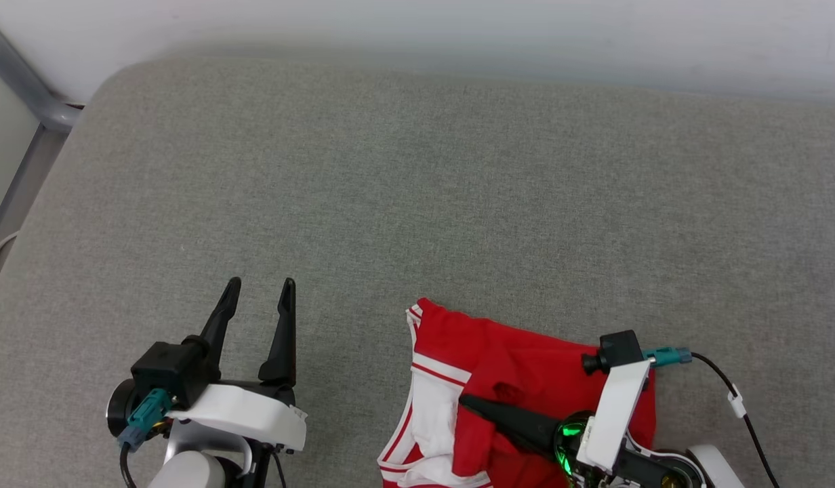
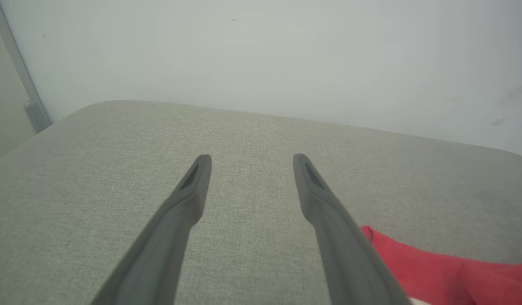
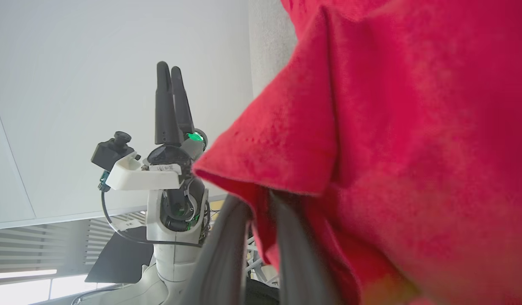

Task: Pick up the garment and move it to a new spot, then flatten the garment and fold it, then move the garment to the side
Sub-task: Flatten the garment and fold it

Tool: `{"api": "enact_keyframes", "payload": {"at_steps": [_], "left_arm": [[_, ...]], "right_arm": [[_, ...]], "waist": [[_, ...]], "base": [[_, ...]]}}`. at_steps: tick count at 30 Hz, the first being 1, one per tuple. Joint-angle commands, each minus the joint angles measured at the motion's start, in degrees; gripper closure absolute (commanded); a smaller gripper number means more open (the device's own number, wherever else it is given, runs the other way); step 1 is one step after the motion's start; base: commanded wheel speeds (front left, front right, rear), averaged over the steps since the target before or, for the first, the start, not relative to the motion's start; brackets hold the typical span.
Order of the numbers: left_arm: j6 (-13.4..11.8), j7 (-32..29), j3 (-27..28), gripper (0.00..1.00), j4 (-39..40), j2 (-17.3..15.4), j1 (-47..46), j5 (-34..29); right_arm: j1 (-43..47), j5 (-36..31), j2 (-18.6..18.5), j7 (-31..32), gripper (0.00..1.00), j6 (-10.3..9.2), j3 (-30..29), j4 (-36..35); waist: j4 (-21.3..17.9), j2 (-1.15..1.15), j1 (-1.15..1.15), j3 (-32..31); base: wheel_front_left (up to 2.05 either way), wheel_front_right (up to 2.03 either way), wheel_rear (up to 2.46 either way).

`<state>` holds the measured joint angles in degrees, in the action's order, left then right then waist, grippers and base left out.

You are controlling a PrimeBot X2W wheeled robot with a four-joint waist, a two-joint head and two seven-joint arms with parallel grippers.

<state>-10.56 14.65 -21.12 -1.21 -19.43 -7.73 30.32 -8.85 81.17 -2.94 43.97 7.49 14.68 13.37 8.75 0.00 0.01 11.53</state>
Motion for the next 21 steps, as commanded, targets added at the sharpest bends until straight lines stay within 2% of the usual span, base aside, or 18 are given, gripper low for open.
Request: {"api": "enact_keyframes", "payload": {"at_steps": [1, 10, 16, 21], "left_arm": [[0.3, 0.3, 0.3, 0.0, -0.2, 0.1, -0.8, -0.4], [0.8, 0.5, 0.8, 0.0, -1.7, 0.5, -0.1, -1.0], [0.6, 0.5, 0.8, 0.0, -1.8, 0.0, 0.6, -1.1], [0.2, 0.3, 0.9, 0.0, -1.8, -0.4, 1.8, -0.9]], "right_arm": [[-1.0, 0.3, 0.1, -0.6, 0.0, -0.02, 0.3, -0.3], [-1.8, -1.6, -1.2, -4.6, 0.0, -0.02, 2.2, -7.2], [-1.3, -9.8, -4.6, -10.8, 0.0, -0.01, 3.3, -11.7], [-0.2, -18.0, -7.4, -18.9, 0.0, -0.02, 0.7, -14.5]], "waist": [[0.0, 0.0, -0.01, 0.3], [-1.4, 0.0, -0.01, -1.7], [-2.8, 0.0, -0.01, -3.7], [-4.0, 0.0, -0.01, -5.8]], "base": [[0.0, 0.0, 0.0], [0.0, 0.0, 0.0], [0.0, 0.0, 0.0], [0.0, 0.0, 0.0]]}}
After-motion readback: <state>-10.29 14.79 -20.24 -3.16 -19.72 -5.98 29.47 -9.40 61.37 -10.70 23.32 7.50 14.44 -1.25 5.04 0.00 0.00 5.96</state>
